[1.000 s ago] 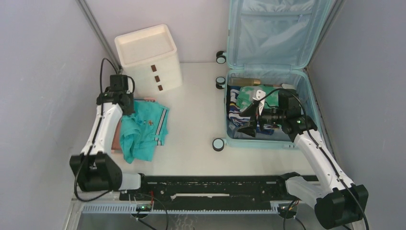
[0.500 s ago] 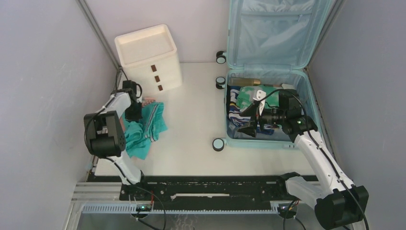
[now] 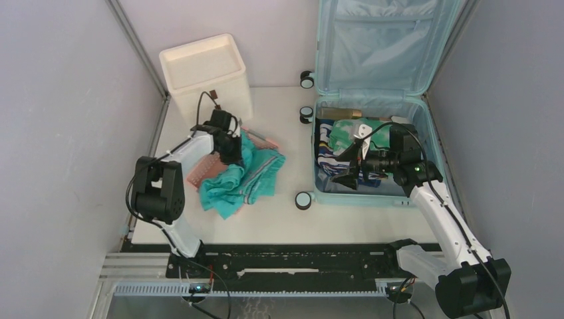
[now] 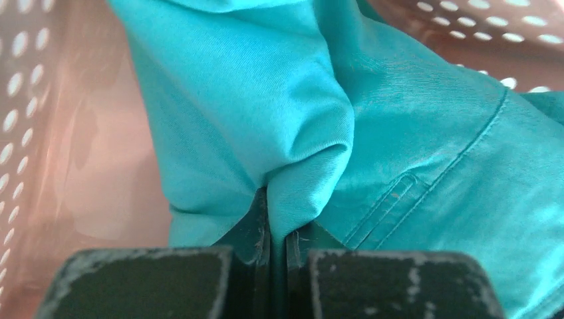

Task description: Open, take out, and arrange the luggage

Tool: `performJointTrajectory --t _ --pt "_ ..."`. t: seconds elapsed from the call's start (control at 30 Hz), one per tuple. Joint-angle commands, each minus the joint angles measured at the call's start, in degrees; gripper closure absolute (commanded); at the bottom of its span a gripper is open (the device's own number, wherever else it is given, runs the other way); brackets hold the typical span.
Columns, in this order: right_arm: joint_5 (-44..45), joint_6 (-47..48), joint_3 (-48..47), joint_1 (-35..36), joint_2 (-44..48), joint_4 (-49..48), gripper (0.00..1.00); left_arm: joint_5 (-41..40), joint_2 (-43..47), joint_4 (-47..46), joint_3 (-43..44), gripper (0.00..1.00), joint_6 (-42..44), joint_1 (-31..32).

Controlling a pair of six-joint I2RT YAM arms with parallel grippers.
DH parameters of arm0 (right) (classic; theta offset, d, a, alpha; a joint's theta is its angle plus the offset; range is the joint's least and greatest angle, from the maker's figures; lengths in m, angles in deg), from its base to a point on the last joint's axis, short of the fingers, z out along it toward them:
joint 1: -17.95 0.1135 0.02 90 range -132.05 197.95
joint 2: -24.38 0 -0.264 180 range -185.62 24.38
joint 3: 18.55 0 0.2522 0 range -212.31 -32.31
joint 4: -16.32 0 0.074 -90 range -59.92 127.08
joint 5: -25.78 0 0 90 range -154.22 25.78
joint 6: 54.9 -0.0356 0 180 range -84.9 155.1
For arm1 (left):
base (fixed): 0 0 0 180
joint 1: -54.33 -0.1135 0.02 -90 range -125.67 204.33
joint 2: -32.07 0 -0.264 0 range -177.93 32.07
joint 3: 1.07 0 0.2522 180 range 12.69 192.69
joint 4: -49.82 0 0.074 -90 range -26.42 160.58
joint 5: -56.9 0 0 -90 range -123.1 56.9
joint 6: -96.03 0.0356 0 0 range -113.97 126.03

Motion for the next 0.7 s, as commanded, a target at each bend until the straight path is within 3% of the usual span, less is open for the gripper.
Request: performJointTrajectory --t 0.0,0.23,0.27,0.4,0.53,0.67 --pt "-0.3 0.7 0.4 -0.1 0.0 -1.1 0.2 5.2 3.9 -8.3 0.8 0.98 -9.3 3.9" --pt "-0.6 -1.6 0.4 2.6 -0.3 -2.3 0.21 -11.3 9.4 -0.1 7.4 0.91 7.0 3.9" --pt "-0.9 -3.2 0.4 3.4 -0.6 -3.4 0.21 -14.2 10.0 0.2 7.5 0.88 9.1 3.9" --pt "-1.5 -9.0 0.4 7.2 -1.7 -8.1 0.21 -26.7 10.7 0.5 7.7 0.56 15.8 4.0" --pt "-0.8 -11.3 -0.4 11.1 -3.5 -9.0 0.22 -31.9 12.2 -0.1 8.9 0.4 17.5 4.0" --pt "1.0 -12.0 -2.1 13.9 -5.3 -8.9 0.23 -33.4 17.3 -0.7 9.7 0.32 16.8 4.0"
